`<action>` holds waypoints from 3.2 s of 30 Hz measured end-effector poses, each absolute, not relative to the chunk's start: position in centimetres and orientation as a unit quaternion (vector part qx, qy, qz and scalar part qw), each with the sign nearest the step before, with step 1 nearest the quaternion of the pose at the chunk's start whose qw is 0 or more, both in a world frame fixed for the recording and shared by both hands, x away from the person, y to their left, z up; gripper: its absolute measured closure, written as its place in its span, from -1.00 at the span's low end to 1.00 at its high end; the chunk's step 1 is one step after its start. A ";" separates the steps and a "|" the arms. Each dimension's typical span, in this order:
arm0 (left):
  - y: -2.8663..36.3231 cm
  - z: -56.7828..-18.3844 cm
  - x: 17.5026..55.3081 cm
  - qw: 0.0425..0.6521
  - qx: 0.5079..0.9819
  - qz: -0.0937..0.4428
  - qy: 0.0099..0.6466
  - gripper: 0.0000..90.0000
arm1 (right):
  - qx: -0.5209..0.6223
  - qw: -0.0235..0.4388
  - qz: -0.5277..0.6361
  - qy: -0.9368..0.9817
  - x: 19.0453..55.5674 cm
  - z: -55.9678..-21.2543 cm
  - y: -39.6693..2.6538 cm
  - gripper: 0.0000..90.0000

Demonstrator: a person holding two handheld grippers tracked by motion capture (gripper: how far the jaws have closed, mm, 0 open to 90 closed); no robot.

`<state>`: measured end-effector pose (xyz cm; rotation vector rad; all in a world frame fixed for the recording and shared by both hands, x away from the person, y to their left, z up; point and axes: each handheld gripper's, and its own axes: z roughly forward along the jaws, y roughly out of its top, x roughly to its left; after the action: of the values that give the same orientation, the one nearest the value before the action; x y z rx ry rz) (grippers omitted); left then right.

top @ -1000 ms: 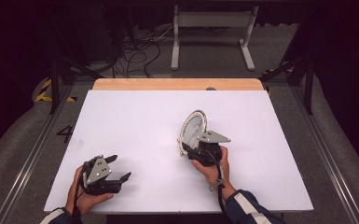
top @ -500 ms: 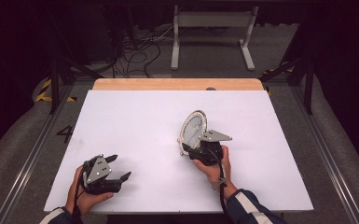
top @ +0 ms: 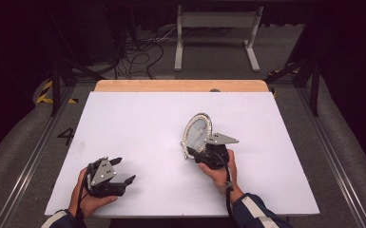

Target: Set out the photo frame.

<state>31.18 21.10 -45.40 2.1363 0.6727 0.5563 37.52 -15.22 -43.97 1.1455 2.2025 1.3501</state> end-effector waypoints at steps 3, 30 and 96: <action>21.0 -45.4 31.3 0.406 0.847 0.219 0.264 -0.47 | 0.400 0.153 0.473 0.770 37.4 -44.0 -15.4 0.43; 18.9 -45.3 32.9 0.415 0.854 0.200 0.240 -0.49 | 0.372 0.119 0.466 0.793 36.0 -43.7 -16.8 0.49; 7.0 -44.2 43.2 0.486 0.849 0.088 0.188 -0.51 | 0.380 0.181 0.484 0.767 34.0 -42.9 -17.6 0.29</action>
<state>43.21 7.01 -44.22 2.0660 0.4574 0.2147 33.97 -17.62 -42.93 1.0727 2.1658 1.3674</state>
